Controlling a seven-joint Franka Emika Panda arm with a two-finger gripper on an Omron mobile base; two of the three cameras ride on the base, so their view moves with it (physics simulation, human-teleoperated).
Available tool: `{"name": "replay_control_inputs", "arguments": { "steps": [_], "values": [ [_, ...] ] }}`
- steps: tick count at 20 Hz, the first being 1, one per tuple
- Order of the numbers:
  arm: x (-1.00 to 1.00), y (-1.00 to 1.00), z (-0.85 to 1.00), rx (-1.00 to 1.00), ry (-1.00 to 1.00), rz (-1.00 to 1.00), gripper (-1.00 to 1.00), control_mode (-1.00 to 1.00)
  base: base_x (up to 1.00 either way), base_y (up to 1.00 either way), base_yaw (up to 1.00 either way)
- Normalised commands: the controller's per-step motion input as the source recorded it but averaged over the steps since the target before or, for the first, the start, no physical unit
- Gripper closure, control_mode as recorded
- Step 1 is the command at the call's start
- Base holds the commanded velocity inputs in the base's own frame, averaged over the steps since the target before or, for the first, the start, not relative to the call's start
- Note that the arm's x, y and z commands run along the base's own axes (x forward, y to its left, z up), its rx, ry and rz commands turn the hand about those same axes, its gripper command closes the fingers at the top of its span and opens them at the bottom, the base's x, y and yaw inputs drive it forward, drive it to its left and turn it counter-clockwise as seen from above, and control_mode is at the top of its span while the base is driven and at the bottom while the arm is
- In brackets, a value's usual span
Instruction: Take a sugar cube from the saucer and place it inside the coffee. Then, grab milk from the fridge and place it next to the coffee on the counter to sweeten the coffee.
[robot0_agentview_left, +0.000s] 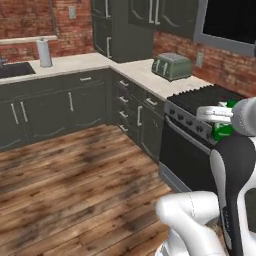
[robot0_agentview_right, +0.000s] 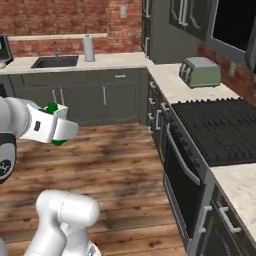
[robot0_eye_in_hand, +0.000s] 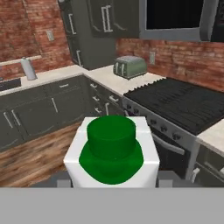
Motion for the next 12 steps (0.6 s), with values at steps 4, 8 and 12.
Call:
{"name": "replay_control_inputs", "arguments": {
  "steps": [4, 8, 12],
  "values": [
    [0.0, 0.0, 0.0, 0.0, 0.0, 0.0, 1.0, 1.0, 0.72, 0.3, 0.59],
    [0.0, 0.0, 0.0, 0.0, 0.0, 0.0, 1.0, 1.0, 0.81, 0.44, 0.54],
    [0.0, 0.0, 0.0, 0.0, 0.0, 0.0, 1.0, 1.0, 0.99, 0.39, 0.45]
  ]
}}
